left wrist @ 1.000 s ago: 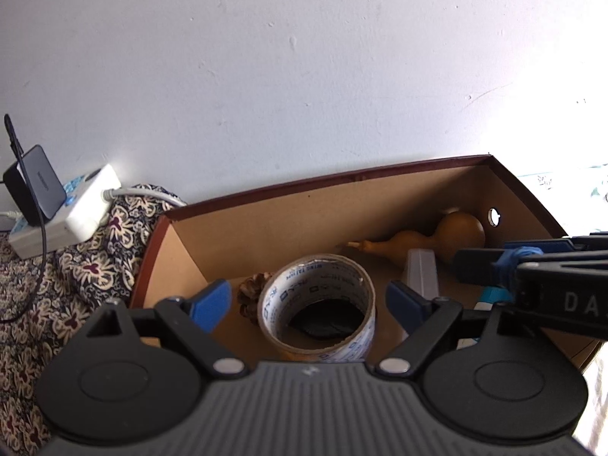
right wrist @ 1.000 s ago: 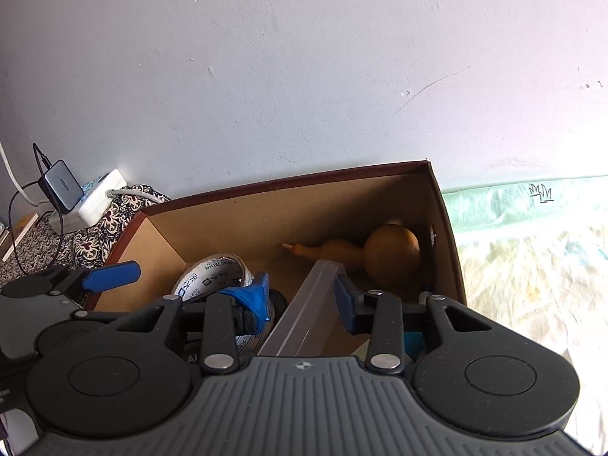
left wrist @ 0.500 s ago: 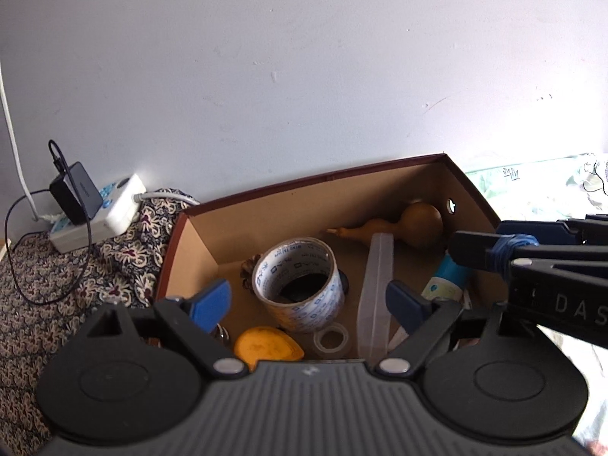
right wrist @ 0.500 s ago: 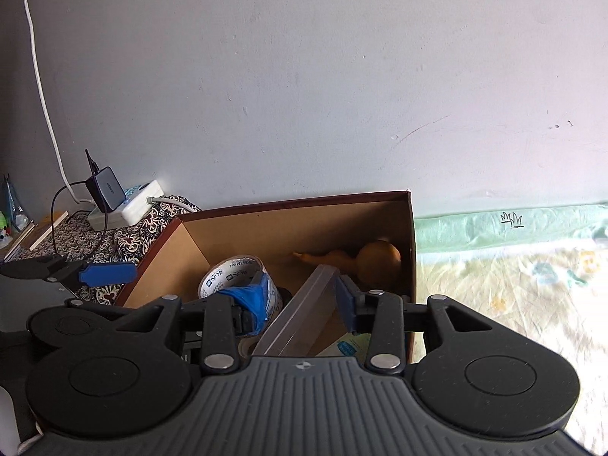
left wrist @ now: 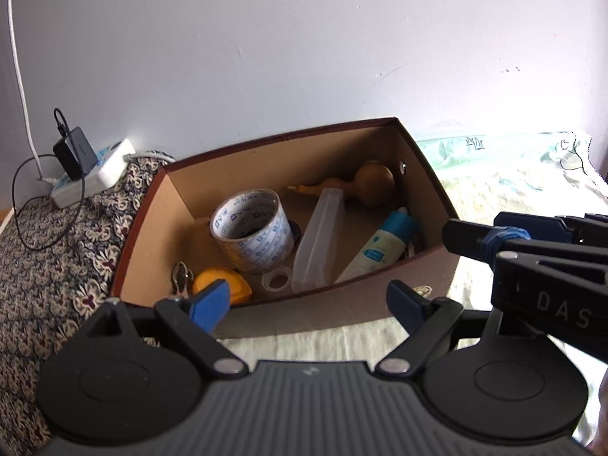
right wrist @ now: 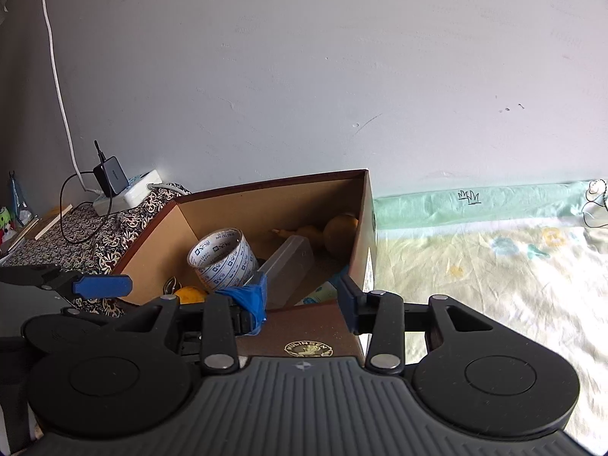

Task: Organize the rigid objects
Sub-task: 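Open the right gripper and withdraw it from the box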

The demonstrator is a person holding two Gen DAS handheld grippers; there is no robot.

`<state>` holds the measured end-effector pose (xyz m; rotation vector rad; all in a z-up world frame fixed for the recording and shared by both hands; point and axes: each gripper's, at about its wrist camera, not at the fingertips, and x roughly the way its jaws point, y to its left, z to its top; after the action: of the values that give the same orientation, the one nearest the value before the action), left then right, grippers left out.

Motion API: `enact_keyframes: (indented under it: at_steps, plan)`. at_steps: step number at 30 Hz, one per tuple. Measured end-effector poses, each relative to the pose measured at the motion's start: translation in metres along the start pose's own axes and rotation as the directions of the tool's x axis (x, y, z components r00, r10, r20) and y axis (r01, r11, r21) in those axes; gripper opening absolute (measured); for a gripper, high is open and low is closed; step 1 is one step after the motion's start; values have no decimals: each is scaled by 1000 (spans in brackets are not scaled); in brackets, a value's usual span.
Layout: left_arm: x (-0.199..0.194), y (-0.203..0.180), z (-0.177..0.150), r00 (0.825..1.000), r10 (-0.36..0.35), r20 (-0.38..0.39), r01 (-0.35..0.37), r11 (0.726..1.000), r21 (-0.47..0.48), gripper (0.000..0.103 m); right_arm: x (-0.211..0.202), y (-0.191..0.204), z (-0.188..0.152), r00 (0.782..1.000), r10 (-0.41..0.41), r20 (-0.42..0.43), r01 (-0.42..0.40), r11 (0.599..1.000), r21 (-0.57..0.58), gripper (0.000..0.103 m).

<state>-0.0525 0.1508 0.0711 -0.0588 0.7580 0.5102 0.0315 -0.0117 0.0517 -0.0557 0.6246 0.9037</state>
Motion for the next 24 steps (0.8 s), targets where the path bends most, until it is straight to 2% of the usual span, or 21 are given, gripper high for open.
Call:
enact_keyframes:
  at_steps: [5,16,19,24]
  plan:
    - [8,-24,-16,999,-25,-43,23,999,-29,89,-7,-16,-15,999,-31,-20,32,999,14,25]
    - [17,-56,-38,997,-28,-74,29,999,21,89,-6,-33,-38,994,-71,-78,73,997,18,26]
    - [23,-59,-43,993,-52,-106,53,999,8,89,-4,-37,-43,992,-84,-95,86,996,18,26]
    - [36,-63,-51,982,-86,-165,83,996,-24,89,-5,-45,-53,982,-154,-110,153,988,-14,27]
